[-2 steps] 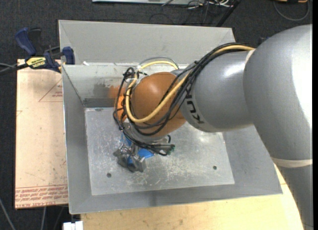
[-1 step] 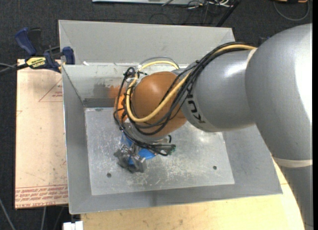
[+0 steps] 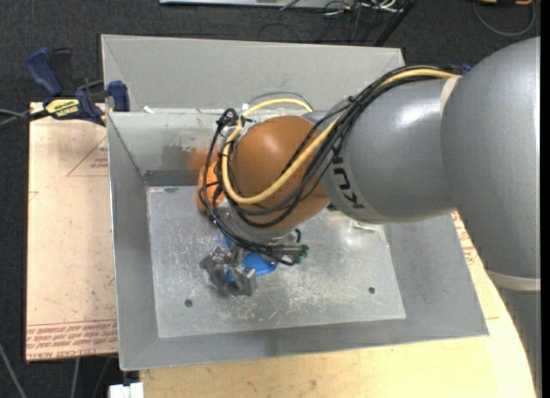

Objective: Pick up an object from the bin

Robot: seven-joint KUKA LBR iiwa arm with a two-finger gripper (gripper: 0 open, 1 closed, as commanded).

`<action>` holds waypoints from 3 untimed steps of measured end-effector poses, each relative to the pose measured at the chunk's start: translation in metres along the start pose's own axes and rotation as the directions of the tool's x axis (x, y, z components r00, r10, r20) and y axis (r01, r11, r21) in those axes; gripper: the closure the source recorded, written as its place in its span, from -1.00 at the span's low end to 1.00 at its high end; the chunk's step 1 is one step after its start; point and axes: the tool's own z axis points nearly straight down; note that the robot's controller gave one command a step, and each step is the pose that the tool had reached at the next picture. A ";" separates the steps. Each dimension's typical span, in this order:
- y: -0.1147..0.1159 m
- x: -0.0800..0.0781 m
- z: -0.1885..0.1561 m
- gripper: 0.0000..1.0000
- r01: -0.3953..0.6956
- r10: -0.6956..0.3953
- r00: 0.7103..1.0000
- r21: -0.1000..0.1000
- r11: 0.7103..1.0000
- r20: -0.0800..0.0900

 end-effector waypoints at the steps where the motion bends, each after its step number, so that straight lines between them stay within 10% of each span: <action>1: -0.001 -0.002 -0.019 1.00 0.000 0.000 1.000 0.005 1.000 0.007; 3: -0.001 -0.003 -0.035 1.00 -0.002 0.002 1.000 0.005 1.000 0.009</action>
Offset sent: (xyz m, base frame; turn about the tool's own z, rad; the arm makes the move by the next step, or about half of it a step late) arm -0.0002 -0.0001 0.0417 0.0000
